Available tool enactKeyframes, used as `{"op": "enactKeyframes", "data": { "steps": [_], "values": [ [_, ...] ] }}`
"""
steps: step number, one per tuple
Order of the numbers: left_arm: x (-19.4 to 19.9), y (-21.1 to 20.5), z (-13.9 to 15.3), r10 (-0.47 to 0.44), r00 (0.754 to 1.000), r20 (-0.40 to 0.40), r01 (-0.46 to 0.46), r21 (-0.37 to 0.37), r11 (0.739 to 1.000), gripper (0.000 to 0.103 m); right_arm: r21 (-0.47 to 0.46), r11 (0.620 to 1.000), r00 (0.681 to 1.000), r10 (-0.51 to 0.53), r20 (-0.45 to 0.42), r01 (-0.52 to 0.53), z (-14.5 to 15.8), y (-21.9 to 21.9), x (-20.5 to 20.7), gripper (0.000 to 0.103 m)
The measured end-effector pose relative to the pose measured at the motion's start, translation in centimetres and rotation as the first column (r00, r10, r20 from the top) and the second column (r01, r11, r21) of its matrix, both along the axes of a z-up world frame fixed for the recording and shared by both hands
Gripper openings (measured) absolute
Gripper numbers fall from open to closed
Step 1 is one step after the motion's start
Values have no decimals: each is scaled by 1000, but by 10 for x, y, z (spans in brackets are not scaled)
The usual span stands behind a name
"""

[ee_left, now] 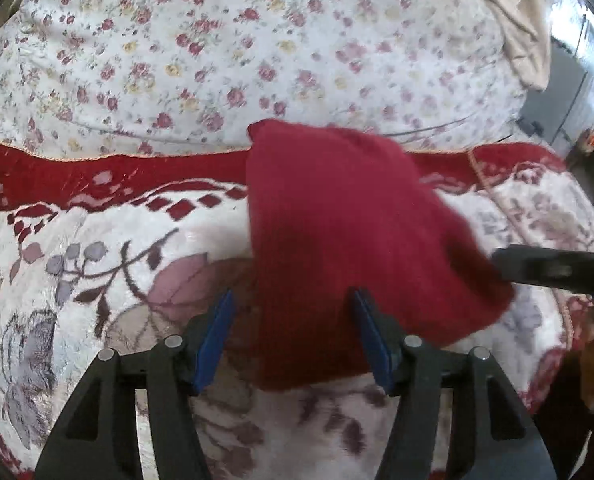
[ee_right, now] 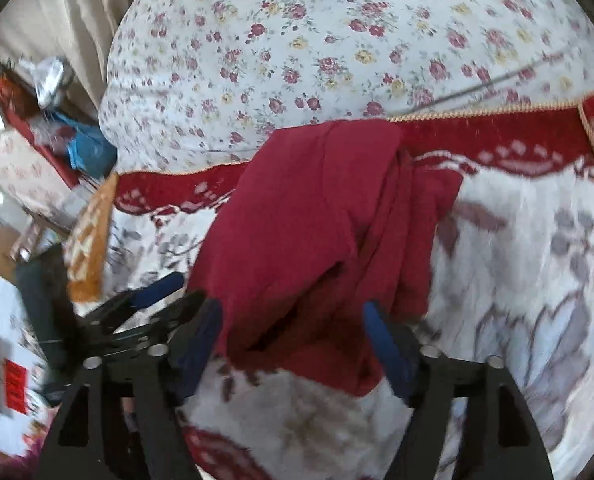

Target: Fold small clothes

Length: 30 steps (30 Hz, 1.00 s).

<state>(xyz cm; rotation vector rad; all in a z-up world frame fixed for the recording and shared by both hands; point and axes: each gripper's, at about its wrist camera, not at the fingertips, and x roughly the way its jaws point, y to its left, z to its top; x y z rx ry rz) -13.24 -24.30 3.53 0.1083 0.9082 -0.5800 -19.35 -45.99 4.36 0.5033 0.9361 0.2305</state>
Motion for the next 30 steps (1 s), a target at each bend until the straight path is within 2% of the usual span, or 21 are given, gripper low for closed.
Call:
{"op": "enactKeyframes", "data": {
  "steps": [2,4,5,6,7,9,11,14,16,17,18,21,24,27,30],
  "values": [
    [5,-1,-7,9,999,-39,-10,-7,1000,62,-2,1000,999,9,-33,-9,-10,7,11,86],
    [7,0,-9,19,998,-52,-19,-13,1000,63,-4,1000,999,19,-33,-20,-20,16,22,79],
    [7,0,-9,23,998,-50,-24,-14,1000,64,-40,999,1000,16,-27,-17,-22,19,27,52],
    [6,1,-8,27,999,-47,-27,-16,999,65,-147,989,1000,12,-12,-14,-22,25,30,19],
    [5,3,-6,30,998,-46,-31,-22,999,68,-198,980,1000,12,3,-11,-19,26,28,19],
    [2,9,0,37,999,-35,-39,-50,998,74,-222,975,999,25,38,-16,-9,21,15,16],
    [1,8,2,41,999,-19,-42,-57,997,80,-318,948,997,23,75,2,1,15,-3,15],
    [8,-3,-6,38,999,-38,-39,-34,999,80,-304,953,1000,20,7,-16,-18,2,-1,16],
    [12,-8,-14,38,997,-67,-40,-26,999,80,-269,963,1000,-9,5,10,-21,-8,-3,29],
    [12,-9,-16,45,997,-70,-47,-22,999,80,-254,966,999,-33,22,37,-16,-13,-5,49],
    [13,-9,-17,52,996,-66,-53,-17,998,80,-246,966,996,-70,56,81,-6,-21,-8,59],
    [14,-10,-19,55,997,-60,-55,-8,998,80,-278,949,985,-118,124,149,16,-27,1,61],
    [15,-11,-21,56,996,-63,-56,-9,998,80,-296,947,984,-82,160,127,25,-14,36,61],
    [14,-13,-21,50,997,-51,-51,-2,999,81,-276,957,992,-55,111,84,11,-6,81,59],
    [14,-15,-22,42,998,-53,-42,4,999,82,-393,912,993,-108,56,121,-17,-5,111,52]
  ]
}}
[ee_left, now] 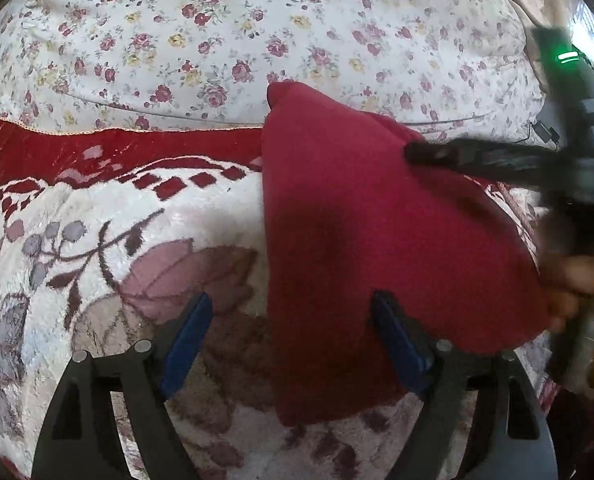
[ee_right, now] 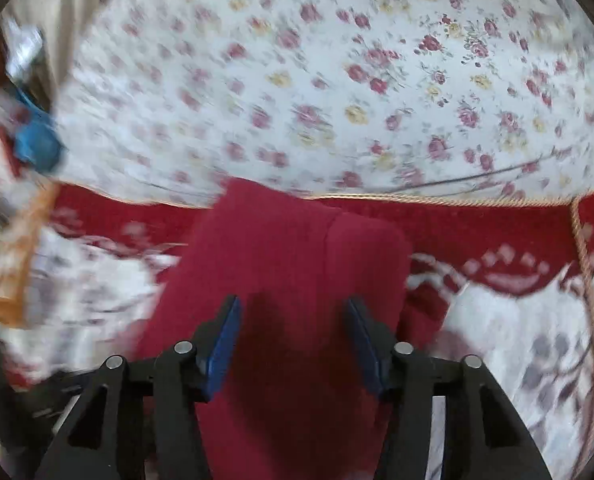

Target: Fold small clothes

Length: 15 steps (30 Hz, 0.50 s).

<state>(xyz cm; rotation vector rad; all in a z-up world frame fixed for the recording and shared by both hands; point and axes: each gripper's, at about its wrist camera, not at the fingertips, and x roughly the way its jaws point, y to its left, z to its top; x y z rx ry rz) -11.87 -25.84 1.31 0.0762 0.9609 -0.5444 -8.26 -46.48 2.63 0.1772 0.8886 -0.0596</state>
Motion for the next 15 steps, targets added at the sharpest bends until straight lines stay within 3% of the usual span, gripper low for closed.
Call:
{"op": "enactKeyframes", "data": {
  "steps": [2,4,8,12,15],
  "values": [
    [1,-1,-1,-9,1000,-7,9,1,1000,84,-7,997,997,-71,-22,70,-19,-15,-1,50],
    [2,-1,-2,-11,1000,-19,11,-2,1000,84,45,993,994,-108,0,108,-25,-28,-13,53],
    [2,-2,-2,-7,1000,-18,7,1,1000,85,118,985,992,-121,-23,123,-20,-35,-24,56],
    [0,-1,-1,-3,1000,0,3,6,1000,85,48,997,997,-68,41,66,5,-16,-56,58],
    [-1,-1,-1,5,1000,-6,-5,0,1000,85,15,999,999,-42,2,42,-10,-6,-74,57]
  ]
}}
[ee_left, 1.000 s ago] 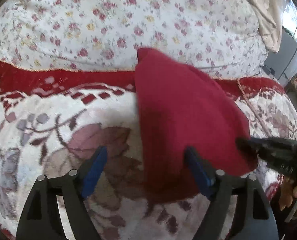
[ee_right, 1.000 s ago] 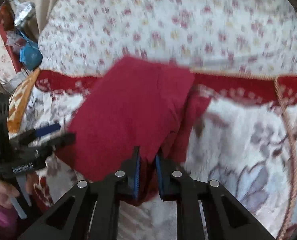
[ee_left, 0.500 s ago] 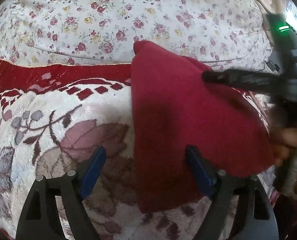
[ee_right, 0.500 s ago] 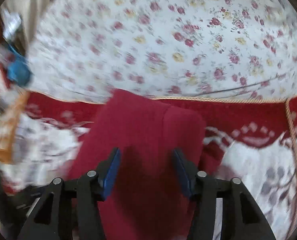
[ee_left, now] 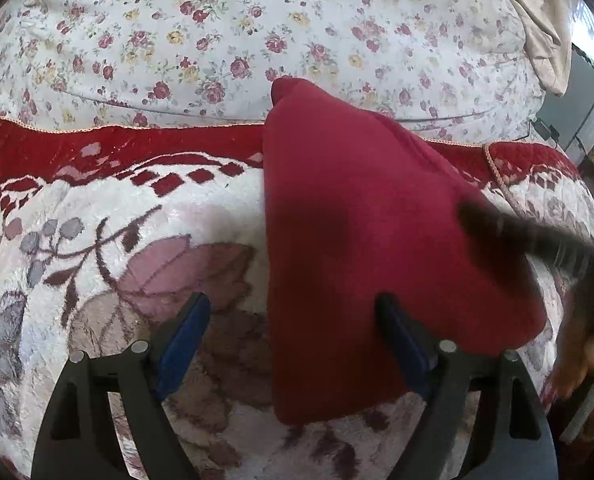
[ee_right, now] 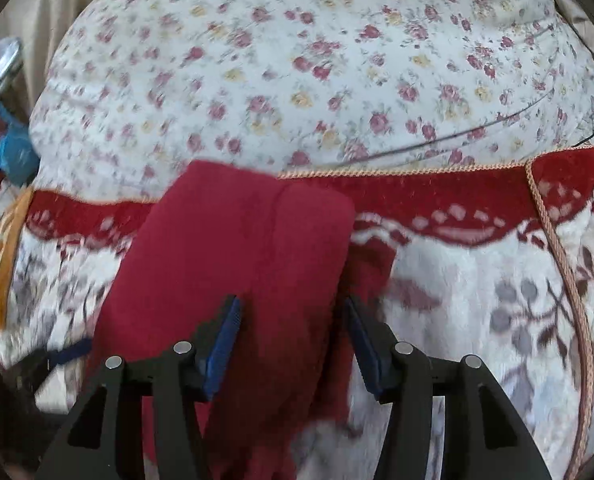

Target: Fold small clothes

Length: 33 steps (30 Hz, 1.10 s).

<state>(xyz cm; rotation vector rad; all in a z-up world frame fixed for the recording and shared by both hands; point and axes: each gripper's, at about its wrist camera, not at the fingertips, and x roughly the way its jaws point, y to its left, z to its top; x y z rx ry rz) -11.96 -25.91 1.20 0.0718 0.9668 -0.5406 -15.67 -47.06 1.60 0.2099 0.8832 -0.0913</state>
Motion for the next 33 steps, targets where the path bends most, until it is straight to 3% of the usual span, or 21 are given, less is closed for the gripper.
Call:
{"op": "enactKeyframes", "data": {
  "steps": [3,8,11,15,17,20,25,29,31,32,33],
  "values": [
    [-2,-1,1,-2,1000,9,2,9,1000,85,-12,1000,1000,-17,-21,17,-12,-1,-9,58],
    [-4,5,8,11,1000,28,-11,1,1000,85,-99,995,999,-19,38,22,21,12,-22,60],
    [-1,8,12,28,999,39,-28,-9,1000,85,-102,995,996,-4,86,13,33,19,-14,73],
    [2,8,11,31,999,37,-31,-9,999,85,-81,996,997,-17,78,23,26,24,9,73],
    [3,8,11,29,999,36,-29,-10,1000,85,-114,991,998,-60,33,63,10,21,18,73],
    [4,7,10,27,999,35,-27,-9,1000,85,-40,995,996,-92,-9,91,-12,9,16,73],
    [7,9,9,39,999,28,-39,-22,999,86,-2,997,997,-79,9,79,3,3,11,74],
    [7,9,10,42,999,34,-41,-24,999,86,27,989,988,-145,47,144,10,-13,21,78],
    [7,9,9,42,999,34,-41,-24,999,86,63,991,992,-123,21,121,2,-19,33,70],
    [7,9,9,41,999,31,-41,-24,999,86,90,990,994,-107,7,106,-3,-20,36,52],
    [7,9,9,40,999,26,-39,-27,999,86,99,990,995,-102,13,100,-3,-20,34,41]
  ]
}}
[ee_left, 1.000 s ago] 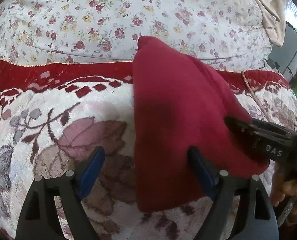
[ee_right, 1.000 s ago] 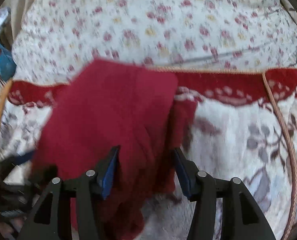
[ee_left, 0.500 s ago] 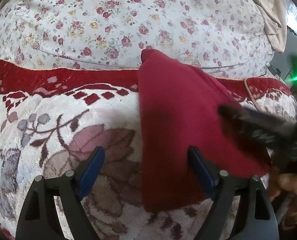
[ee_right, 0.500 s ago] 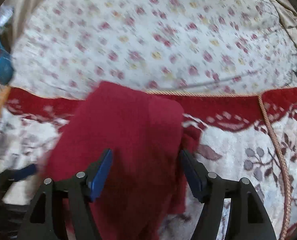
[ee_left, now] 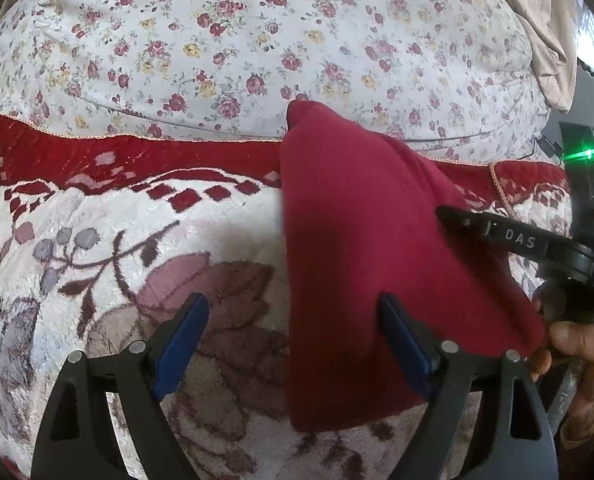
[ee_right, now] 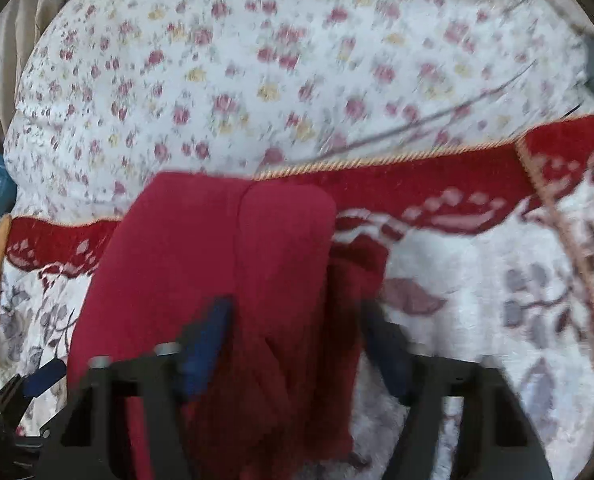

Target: Fold small clothes

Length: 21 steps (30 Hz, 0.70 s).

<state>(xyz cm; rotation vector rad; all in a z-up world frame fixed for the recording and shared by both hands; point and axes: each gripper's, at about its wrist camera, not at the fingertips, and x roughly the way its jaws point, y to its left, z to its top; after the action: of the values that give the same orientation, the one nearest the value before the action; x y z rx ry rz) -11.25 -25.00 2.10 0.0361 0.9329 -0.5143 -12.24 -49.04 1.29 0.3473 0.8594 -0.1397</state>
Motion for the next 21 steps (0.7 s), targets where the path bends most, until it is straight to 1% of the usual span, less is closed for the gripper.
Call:
{"op": "enactKeyframes", "data": {
  "steps": [1,2,3,5,8,10,11,12,14,16,18,20,21],
  "values": [
    [0,0,0,0,1000,-1,0,-3,1000,86,-17,1000,1000,8,23,-8,5,2,-5,32],
    [0,1,1,-1,1000,0,1,-7,1000,86,-19,999,999,27,42,-26,10,5,-9,14],
    [0,1,2,0,1000,2,0,-9,1000,86,-33,999,998,31,56,-29,15,8,-16,13],
    [1,2,3,2,1000,6,-2,-18,1000,86,-64,998,998,30,61,-26,17,11,-23,13],
    [5,-1,1,0,1000,0,0,-27,1000,86,-49,999,999,25,35,-23,9,9,-23,13],
    [8,-2,0,1,1000,-7,-1,-35,999,86,-39,999,999,24,38,-23,13,8,-25,14],
    [8,-2,0,3,1000,-9,-3,-38,999,86,-32,999,998,6,56,-4,20,6,-28,25],
    [9,-2,0,6,1000,-9,-6,-39,999,87,-34,999,997,-26,78,29,27,5,-31,43],
    [11,-2,0,11,1000,-8,-11,-38,999,89,-65,997,992,-31,122,39,41,7,-31,60],
    [12,-3,-1,12,1000,-13,-13,-42,999,89,-112,994,991,7,132,8,50,16,-21,60],
    [13,-5,-2,9,1000,-13,-10,-38,999,90,-112,994,992,30,122,-16,49,22,-9,60],
    [12,-6,-2,8,1000,-10,-8,-34,999,90,-117,992,994,51,94,-39,41,28,6,59],
    [12,-7,-3,8,1000,-9,-8,-34,999,91,-127,991,996,55,65,-46,32,30,14,57]
  ]
}}
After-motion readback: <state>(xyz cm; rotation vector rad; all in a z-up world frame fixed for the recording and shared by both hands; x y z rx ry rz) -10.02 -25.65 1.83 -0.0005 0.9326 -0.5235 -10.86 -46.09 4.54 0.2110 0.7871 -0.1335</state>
